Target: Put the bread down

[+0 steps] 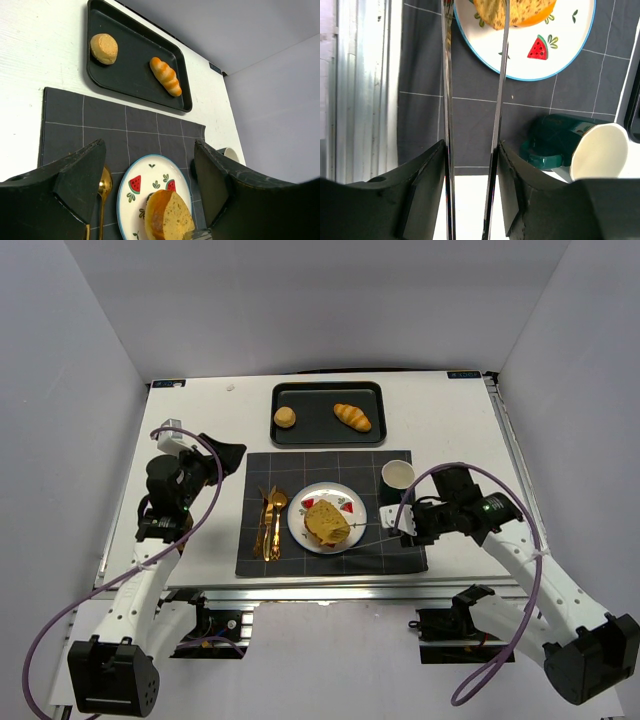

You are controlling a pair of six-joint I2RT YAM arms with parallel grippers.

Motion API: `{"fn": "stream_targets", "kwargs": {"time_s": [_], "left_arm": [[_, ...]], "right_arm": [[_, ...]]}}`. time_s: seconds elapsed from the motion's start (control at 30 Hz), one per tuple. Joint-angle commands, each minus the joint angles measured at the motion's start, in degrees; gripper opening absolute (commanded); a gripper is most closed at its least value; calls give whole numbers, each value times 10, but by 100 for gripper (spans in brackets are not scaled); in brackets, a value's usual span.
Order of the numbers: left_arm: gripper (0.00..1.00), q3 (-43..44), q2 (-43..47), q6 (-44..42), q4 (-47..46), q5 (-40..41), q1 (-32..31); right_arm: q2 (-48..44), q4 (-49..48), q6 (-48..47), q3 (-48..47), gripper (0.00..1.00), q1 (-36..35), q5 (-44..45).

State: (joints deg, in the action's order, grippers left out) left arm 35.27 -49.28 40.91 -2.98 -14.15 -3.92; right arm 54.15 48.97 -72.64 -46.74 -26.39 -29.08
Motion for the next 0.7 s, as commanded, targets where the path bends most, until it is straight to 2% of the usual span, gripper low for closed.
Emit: {"fn": "stream_targets", "kwargs": {"time_s": [0.0, 0.23, 0.37, 0.5, 0.53, 0.6, 0.63, 0.67], "left_arm": [[81, 4, -2, -8, 0, -3, 2], [81, 5, -11, -7, -3, -6, 2], [81, 9, -17, -8, -8, -10, 2], [80, 11, -21, -8, -9, -11, 2], [80, 9, -23, -8, -9, -11, 1], [74, 2, -25, 0, -19, -22, 2], [69, -1, -26, 5, -24, -27, 2], [50, -8, -28, 8, -33, -37, 2]], "right_arm": [[-19, 21, -7, -34, 49, -3, -27], [-34, -4, 49, -84, 40, -3, -48], [-25, -68, 111, -102, 34, -2, -34], [9, -172, 299, -135, 19, 24, 36], [37, -181, 375, -146, 9, 36, 40], [66, -199, 434, -175, 0, 98, 38], [85, -221, 502, -177, 0, 149, 41], [94, -238, 530, -178, 0, 173, 46]]}}
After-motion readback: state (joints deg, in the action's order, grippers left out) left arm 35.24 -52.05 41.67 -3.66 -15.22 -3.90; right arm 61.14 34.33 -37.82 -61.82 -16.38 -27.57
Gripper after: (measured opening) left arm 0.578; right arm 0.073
